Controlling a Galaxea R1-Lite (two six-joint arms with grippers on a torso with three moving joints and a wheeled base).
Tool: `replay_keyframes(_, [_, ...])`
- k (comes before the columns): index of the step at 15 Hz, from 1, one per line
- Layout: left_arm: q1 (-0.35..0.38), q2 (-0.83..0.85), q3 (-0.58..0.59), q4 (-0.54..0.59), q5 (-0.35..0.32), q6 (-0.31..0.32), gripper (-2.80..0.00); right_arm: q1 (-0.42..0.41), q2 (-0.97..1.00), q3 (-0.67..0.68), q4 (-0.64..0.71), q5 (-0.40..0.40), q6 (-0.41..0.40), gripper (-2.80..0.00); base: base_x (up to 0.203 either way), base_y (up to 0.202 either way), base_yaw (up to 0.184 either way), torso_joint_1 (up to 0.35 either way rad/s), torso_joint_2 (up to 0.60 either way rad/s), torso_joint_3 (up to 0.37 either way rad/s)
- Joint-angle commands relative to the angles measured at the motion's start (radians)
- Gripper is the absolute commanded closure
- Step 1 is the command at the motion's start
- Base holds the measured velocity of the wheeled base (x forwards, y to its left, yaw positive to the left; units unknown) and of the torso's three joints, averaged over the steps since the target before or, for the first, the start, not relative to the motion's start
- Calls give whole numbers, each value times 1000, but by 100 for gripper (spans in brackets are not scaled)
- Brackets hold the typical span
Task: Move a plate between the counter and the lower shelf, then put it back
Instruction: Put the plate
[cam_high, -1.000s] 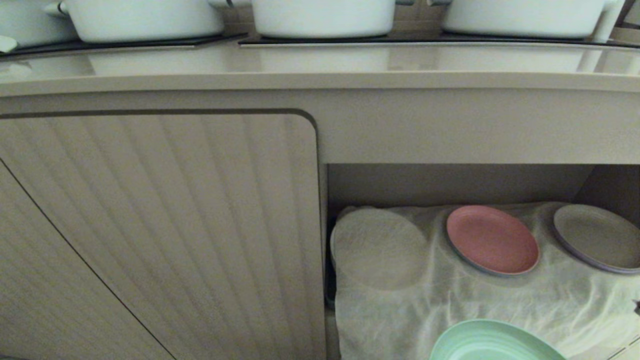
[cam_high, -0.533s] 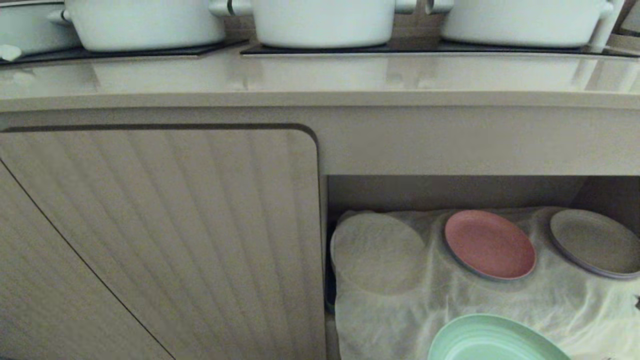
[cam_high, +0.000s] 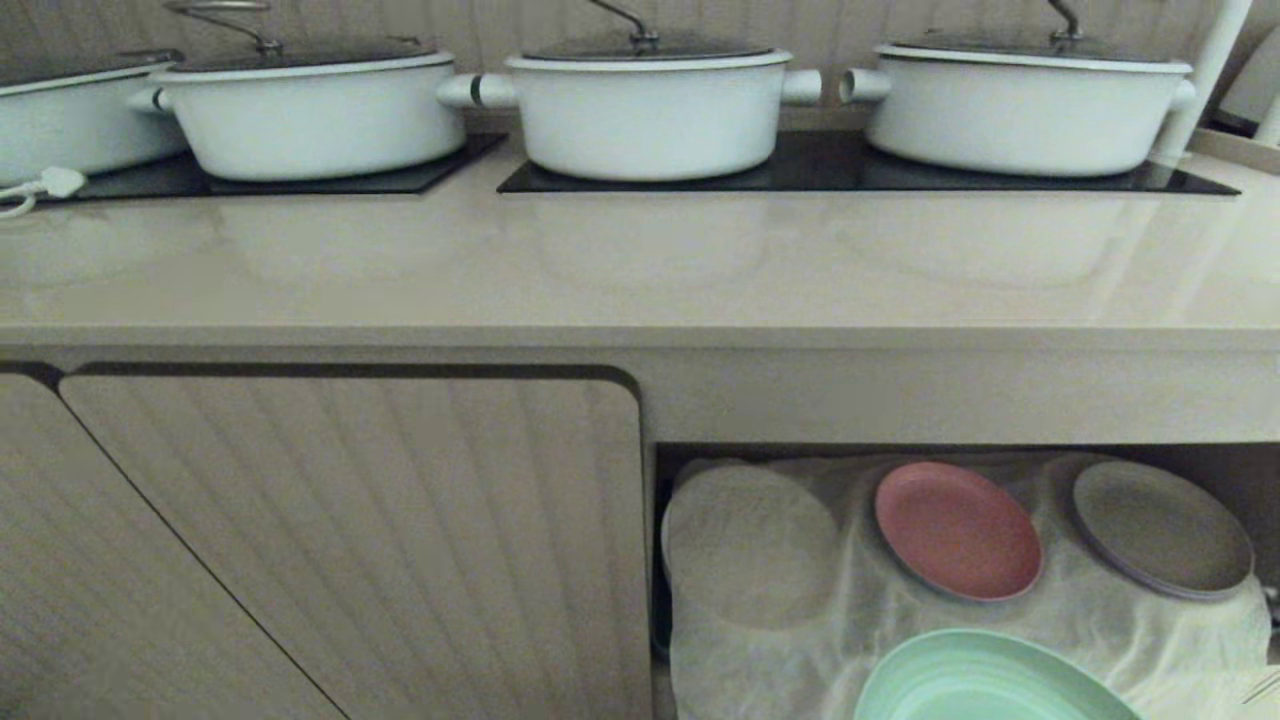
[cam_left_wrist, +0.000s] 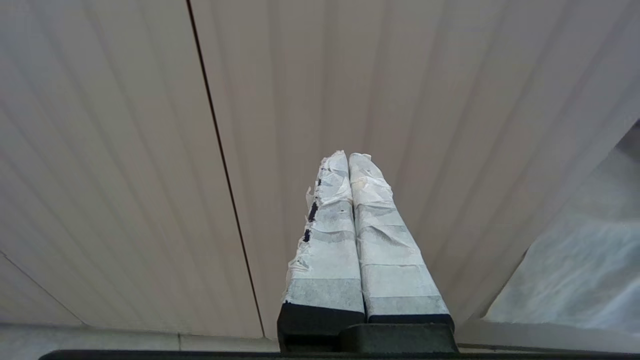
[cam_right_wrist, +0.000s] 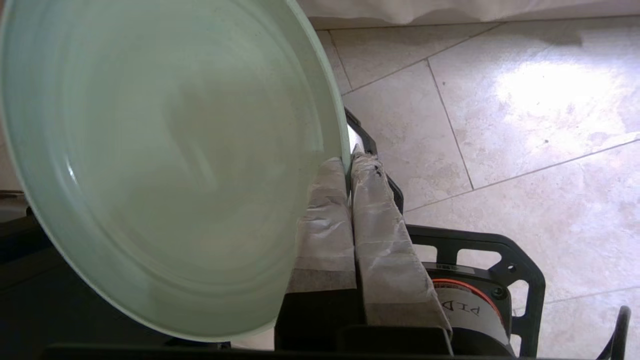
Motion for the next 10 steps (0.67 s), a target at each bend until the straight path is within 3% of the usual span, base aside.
replay_keyframes(1, [0, 0, 0, 0, 0, -1, 0, 0, 1, 0, 3, 1, 3, 0, 0, 0, 0, 190, -448, -288])
replay_keyframes(10, [0, 0, 0, 0, 0, -1, 0, 0, -10, -2, 3, 1, 4, 0, 0, 0, 0, 210, -488, -283])
